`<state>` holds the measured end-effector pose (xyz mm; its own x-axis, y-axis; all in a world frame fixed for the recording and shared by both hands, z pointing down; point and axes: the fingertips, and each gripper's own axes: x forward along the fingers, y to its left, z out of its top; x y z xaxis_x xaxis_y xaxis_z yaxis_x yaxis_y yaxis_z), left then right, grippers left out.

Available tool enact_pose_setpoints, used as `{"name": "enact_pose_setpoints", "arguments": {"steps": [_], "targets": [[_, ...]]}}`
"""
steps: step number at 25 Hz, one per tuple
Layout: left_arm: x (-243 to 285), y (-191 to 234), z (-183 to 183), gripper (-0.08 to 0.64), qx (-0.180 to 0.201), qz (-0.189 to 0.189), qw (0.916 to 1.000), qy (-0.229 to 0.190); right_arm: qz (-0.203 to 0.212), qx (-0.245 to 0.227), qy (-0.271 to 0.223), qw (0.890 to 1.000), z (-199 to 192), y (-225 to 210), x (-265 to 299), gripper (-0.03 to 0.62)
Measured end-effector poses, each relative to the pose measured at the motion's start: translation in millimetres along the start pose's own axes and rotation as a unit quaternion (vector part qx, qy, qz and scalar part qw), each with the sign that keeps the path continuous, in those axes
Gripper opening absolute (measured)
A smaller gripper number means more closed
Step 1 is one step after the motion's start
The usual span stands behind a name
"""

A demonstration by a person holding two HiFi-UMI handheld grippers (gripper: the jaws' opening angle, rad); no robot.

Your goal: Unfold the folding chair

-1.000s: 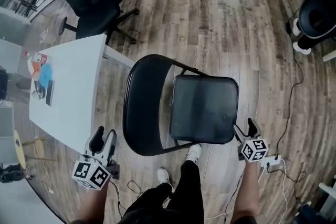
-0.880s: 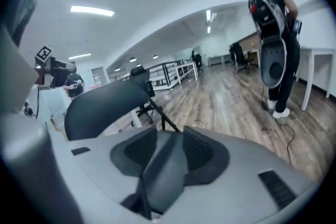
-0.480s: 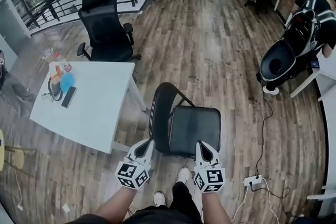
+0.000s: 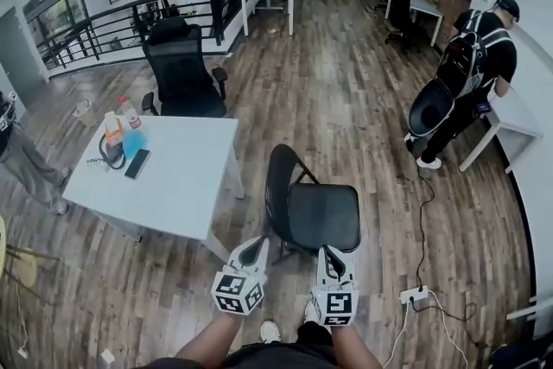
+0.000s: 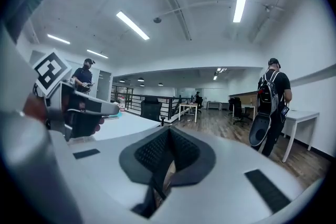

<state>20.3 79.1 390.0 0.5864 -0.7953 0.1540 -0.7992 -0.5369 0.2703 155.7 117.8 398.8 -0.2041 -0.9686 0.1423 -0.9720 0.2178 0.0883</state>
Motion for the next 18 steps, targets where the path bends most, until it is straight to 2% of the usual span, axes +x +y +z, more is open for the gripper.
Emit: {"name": "enact_pose_setpoints", "arguments": {"steps": [7, 18], "targets": [[-23, -31, 14, 0.005, 0.01, 0.006, 0.9998, -0.019, -0.004, -0.027, -0.028, 0.999, 34, -6, -32, 0.015], [-30, -67, 9, 0.006, 0.028, 0.023, 0.9992, -0.017, -0.001, -0.023, -0.042, 0.999, 34, -26, -61, 0.015]]}}
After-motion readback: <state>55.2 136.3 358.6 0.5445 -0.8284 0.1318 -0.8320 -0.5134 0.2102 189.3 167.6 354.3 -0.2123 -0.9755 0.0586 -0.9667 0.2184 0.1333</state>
